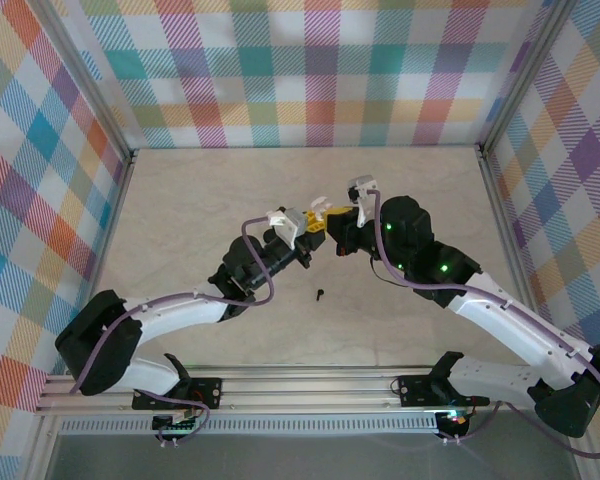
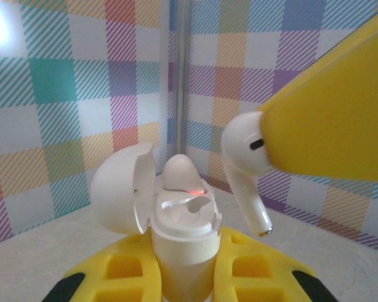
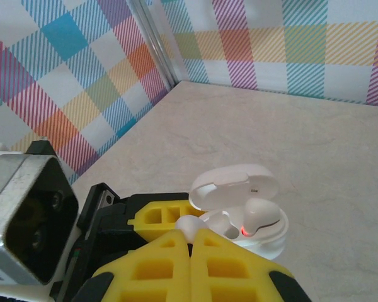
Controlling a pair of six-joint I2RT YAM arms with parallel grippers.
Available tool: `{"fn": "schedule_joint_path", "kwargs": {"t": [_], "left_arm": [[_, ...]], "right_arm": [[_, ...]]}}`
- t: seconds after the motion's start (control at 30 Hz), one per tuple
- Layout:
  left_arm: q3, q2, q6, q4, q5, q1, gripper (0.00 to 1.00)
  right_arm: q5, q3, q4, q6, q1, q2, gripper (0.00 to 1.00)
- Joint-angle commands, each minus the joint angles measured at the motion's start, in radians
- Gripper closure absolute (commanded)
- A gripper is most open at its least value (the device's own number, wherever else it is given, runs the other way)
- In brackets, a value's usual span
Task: Insert the wireless bluetooth earbuds into the charging case
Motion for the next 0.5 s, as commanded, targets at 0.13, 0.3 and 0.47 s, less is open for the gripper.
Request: {"fn": "schedule_joint_path", "kwargs": {"t": [0.13, 0.3, 0.47], "left_arm": [[0.050, 0.021, -0.035, 0.028, -0.012, -0.013, 1.00], [0.031, -0.016, -0.054, -0.110, -0.086, 0.003, 1.00], [-0.030, -0.098, -0.065, -0.262, -0.133, 0.035, 1.00]], "right_arm": [[0.092, 0.015, 0.038, -0.026, 0.006, 0.010, 1.00], [0.341, 0.112, -0.275, 0.130, -0.042, 0.067, 1.00], [0.193, 0.114, -0.511, 0.274, -0.225, 0.179, 1.00]]}}
